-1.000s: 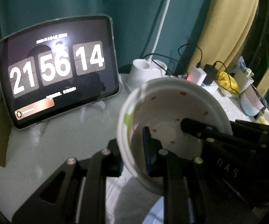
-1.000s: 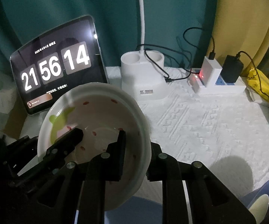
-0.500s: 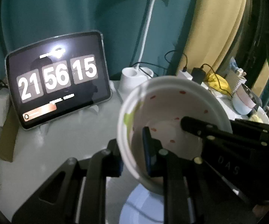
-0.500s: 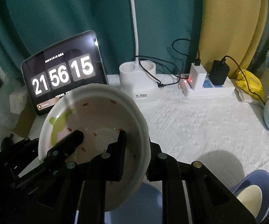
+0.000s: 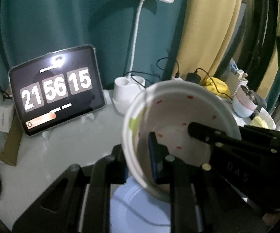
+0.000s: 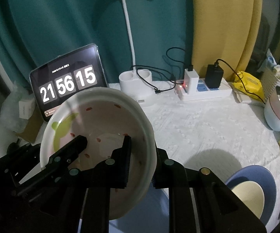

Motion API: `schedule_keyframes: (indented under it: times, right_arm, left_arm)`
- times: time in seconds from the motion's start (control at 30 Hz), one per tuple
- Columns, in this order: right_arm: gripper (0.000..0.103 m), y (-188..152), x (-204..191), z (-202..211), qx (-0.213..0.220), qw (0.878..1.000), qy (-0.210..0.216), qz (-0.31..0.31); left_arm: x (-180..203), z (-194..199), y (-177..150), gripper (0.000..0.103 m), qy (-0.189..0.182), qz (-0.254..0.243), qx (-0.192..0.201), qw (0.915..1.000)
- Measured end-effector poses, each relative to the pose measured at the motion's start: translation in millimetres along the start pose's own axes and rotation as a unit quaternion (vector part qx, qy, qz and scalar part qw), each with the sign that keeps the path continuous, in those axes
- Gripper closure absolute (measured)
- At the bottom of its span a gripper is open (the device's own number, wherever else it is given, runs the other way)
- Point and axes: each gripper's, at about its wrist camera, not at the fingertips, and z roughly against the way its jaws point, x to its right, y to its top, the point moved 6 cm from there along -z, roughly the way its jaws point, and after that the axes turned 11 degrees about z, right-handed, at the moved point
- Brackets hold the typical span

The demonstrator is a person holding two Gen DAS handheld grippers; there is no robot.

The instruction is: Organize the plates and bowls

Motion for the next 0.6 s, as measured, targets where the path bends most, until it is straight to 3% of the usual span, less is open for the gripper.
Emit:
schedule_keyframes:
  times: [0.6]
  right_arm:
    - [0.085,-24,36,39,0.020,1.000,-0.003,-0.024]
  left_arm:
    - [53,21,-15,0.086,-0.007,-0.025,0.005,0.9997]
